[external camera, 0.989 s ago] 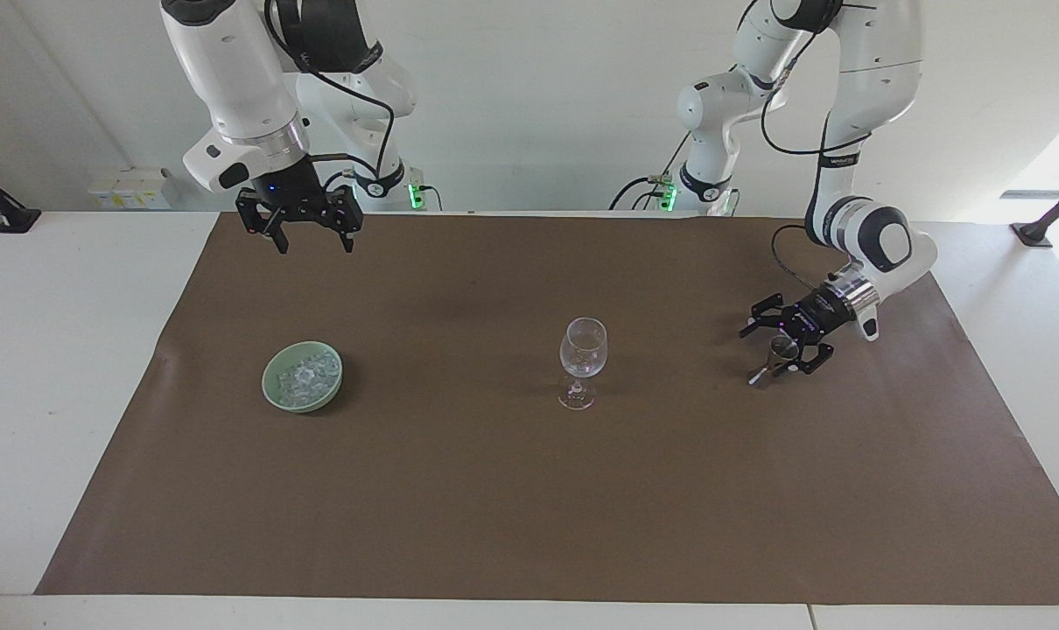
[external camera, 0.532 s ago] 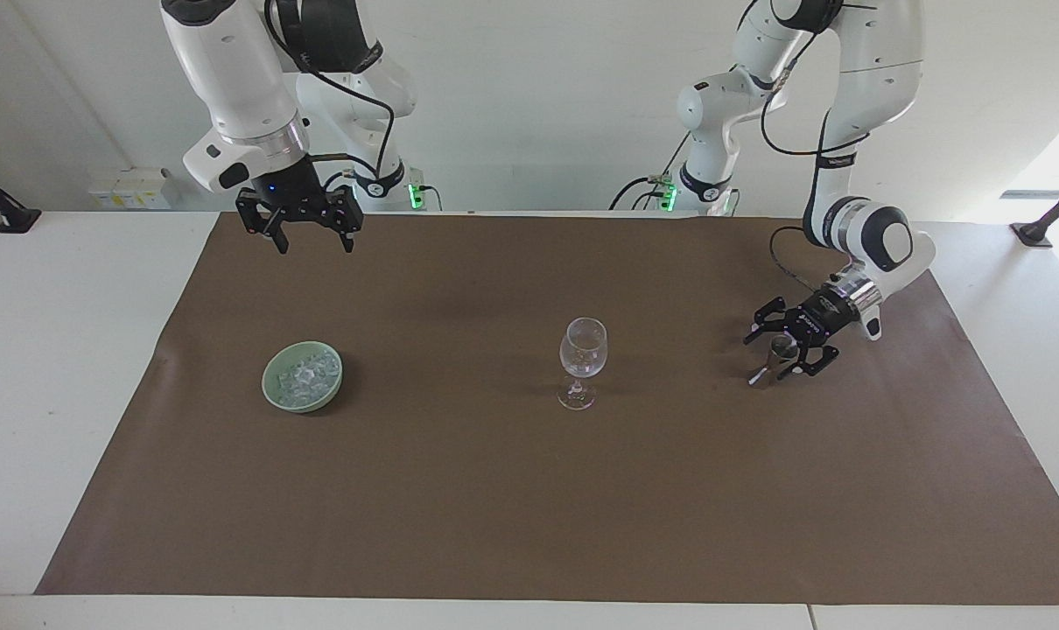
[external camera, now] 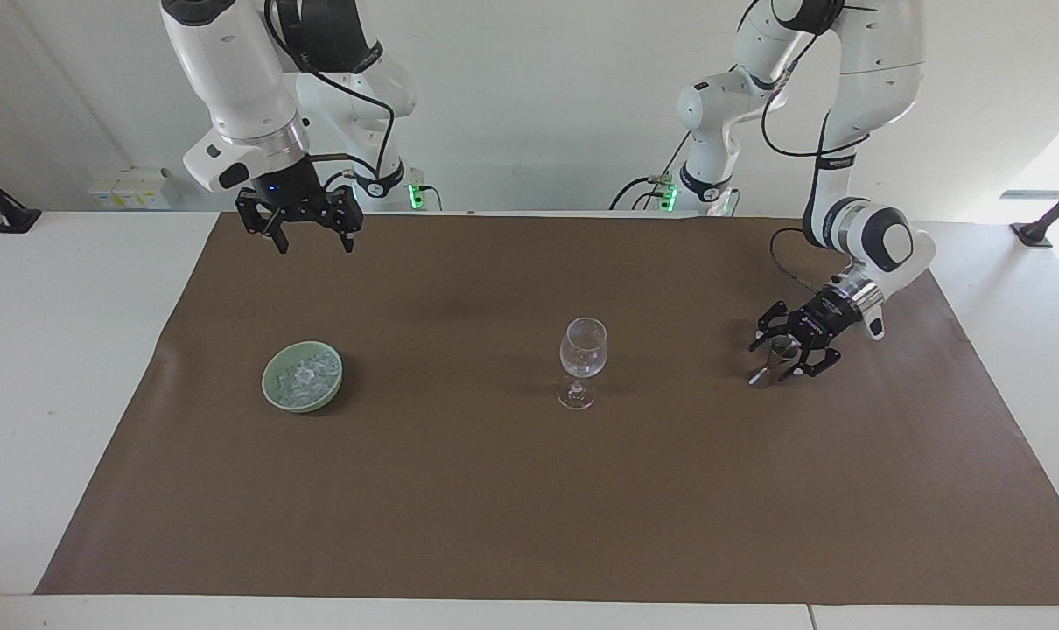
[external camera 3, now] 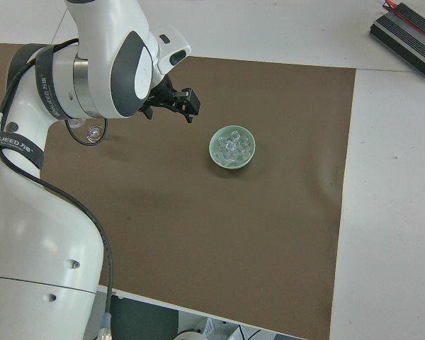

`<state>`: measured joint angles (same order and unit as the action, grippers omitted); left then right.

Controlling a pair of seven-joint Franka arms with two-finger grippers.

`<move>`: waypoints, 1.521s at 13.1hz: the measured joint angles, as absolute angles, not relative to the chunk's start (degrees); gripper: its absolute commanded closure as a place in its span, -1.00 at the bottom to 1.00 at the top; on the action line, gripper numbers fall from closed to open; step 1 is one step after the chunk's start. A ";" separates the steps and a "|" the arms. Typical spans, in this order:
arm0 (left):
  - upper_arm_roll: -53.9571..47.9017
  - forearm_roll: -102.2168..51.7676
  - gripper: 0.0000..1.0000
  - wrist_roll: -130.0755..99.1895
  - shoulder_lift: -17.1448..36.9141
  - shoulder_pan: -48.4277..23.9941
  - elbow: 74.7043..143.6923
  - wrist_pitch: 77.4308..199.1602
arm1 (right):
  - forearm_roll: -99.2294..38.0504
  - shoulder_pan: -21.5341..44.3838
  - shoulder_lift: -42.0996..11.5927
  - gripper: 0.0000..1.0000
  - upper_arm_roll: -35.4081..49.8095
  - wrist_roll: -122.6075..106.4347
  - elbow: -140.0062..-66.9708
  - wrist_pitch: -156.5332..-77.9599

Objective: Pour wine and add ice with both arms
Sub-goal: 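Close the left gripper on the silver jigger's handle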

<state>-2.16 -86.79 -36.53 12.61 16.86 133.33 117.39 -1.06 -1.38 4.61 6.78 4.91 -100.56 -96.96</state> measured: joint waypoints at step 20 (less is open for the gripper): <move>-2.16 -90.36 0.38 -36.39 12.78 16.85 133.33 117.44 | -1.06 -1.38 4.61 -1.00 6.78 4.91 -100.56 -96.96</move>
